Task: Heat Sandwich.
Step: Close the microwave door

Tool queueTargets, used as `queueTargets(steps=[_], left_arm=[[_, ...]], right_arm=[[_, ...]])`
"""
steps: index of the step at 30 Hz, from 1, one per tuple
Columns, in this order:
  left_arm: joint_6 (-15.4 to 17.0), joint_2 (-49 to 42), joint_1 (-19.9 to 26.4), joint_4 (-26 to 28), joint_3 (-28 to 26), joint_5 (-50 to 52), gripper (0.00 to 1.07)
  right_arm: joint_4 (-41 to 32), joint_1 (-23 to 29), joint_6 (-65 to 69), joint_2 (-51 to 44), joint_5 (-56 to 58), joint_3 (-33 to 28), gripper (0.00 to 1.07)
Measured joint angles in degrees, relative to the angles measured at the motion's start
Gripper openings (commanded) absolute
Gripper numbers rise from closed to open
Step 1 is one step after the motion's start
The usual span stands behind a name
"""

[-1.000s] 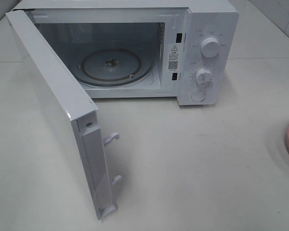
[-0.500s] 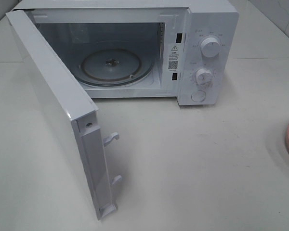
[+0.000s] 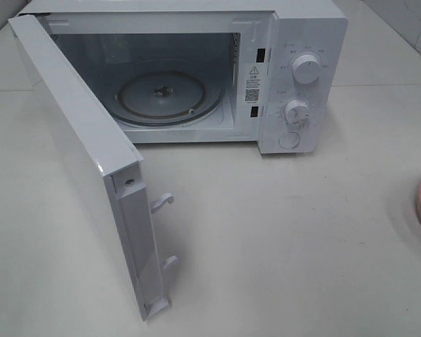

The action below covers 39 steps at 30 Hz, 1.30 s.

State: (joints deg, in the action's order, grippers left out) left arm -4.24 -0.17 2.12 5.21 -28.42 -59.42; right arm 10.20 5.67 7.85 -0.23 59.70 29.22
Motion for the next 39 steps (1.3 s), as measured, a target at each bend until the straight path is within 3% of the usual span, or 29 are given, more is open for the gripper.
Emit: queueTargets(steps=[35, 39], left_arm=[[0.1, 0.5, 0.0, 1.7, -0.3, 0.1, 1.01], [0.1, 3.4, 0.0, 2.1, -1.8, 2.4, 0.96]], right_arm=[[-0.1, 0.0, 0.0, 0.0, 0.0, 0.0, 0.76], [-0.1, 0.0, 0.0, 0.0, 0.0, 0.0, 0.76]])
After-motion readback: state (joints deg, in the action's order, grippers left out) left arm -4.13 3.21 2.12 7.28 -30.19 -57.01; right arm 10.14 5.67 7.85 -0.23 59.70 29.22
